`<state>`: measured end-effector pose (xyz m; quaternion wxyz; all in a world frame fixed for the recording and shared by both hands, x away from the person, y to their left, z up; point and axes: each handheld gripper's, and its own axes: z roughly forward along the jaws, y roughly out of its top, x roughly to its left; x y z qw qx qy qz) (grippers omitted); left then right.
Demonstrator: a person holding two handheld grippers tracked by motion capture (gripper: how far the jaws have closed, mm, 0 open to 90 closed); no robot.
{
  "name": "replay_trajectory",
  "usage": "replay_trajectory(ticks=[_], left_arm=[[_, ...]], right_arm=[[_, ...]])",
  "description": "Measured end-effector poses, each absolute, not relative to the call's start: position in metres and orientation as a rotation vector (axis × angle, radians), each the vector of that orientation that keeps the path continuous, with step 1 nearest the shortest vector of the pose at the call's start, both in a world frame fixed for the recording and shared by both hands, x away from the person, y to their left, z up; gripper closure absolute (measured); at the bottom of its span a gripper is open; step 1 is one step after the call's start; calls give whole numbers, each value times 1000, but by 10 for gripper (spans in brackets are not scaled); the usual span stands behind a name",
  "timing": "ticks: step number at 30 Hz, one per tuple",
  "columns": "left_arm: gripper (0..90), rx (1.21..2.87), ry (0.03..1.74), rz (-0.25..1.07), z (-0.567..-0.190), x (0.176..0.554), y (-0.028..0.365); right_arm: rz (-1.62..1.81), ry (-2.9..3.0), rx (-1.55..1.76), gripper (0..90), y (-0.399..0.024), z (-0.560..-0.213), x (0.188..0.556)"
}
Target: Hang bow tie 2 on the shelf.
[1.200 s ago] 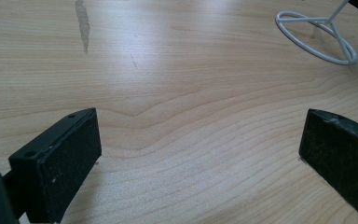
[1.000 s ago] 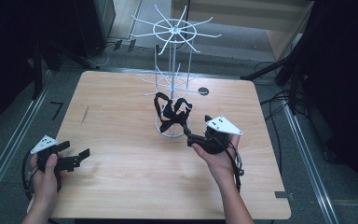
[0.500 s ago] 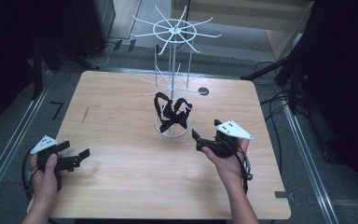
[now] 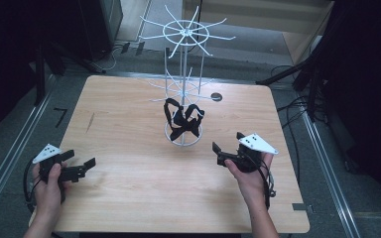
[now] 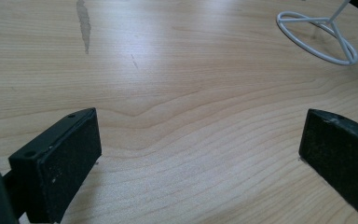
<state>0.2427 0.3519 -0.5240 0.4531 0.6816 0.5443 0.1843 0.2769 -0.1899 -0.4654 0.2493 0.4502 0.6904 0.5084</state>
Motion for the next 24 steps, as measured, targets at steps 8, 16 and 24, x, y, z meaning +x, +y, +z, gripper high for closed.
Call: replay_trajectory(ticks=[8, 16, 24], left_arm=[[0, 1681, 1346, 457, -524, 242, 352], [0, 1681, 1346, 459, -524, 242, 352], [0, 1680, 1347, 459, -524, 242, 352]], right_arm=[[1383, 1860, 1254, 75, -202, -473, 273], [1378, 1841, 1294, 75, -217, -481, 269], [1356, 1838, 1303, 75, -229, -488, 264]])
